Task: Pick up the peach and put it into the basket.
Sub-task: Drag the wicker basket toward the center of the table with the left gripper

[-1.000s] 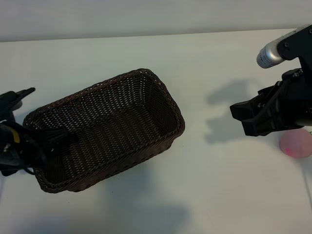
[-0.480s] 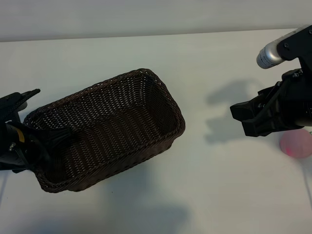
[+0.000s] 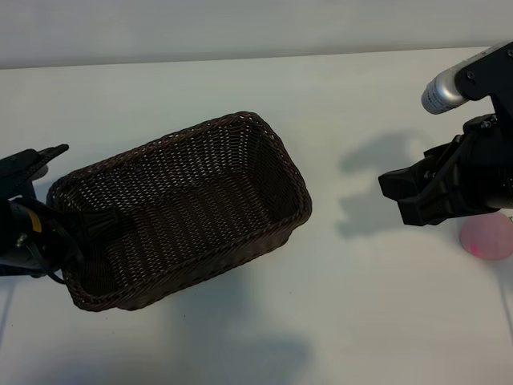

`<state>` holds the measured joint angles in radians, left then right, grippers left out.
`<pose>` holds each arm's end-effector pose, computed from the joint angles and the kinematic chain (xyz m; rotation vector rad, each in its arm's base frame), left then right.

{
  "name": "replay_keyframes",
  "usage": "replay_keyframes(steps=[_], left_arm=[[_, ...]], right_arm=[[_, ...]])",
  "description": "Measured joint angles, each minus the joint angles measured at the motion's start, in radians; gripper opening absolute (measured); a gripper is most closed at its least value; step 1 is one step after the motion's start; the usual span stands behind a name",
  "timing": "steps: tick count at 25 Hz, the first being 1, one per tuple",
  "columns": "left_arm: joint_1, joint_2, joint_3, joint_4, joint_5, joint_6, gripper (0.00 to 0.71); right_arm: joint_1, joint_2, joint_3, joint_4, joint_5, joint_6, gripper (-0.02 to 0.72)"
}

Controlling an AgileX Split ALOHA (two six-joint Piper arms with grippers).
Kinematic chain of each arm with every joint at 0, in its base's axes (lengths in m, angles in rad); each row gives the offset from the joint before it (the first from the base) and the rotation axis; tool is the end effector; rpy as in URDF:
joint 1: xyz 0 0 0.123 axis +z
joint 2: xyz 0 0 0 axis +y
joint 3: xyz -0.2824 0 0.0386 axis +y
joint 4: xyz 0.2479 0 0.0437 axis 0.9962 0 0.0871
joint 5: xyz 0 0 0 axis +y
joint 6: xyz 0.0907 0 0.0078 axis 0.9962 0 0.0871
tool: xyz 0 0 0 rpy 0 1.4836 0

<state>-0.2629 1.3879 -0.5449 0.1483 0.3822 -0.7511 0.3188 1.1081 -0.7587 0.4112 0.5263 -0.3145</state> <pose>0.2161 -0.0529 0.1693 -0.4901 2.6726 -0.1879 0.2045 0.0868 0.2882 -0.4199 2.3025 0.4174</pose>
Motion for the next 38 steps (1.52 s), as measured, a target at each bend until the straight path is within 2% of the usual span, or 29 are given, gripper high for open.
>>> replay_keyframes(steps=[7, 17, 30, 38], left_arm=[[0.0, 0.0, 0.0, -0.051, -0.036, 0.033, 0.2], [0.0, -0.044, 0.003, -0.327, -0.089, 0.303, 0.177], [0.0, -0.12, 0.005, -0.392, -0.104, 0.38, 0.17], [0.0, -0.149, 0.005, -0.472, -0.168, 0.39, 0.17]], right_arm=[[0.0, 0.0, 0.0, 0.0, 0.018, 0.0, 0.58], [0.0, 0.0, 0.0, 0.0, 0.022, 0.0, 0.58], [0.0, 0.0, 0.0, 0.001, 0.022, 0.0, 0.58], [0.0, 0.0, 0.0, 0.001, 0.027, 0.0, 0.58]])
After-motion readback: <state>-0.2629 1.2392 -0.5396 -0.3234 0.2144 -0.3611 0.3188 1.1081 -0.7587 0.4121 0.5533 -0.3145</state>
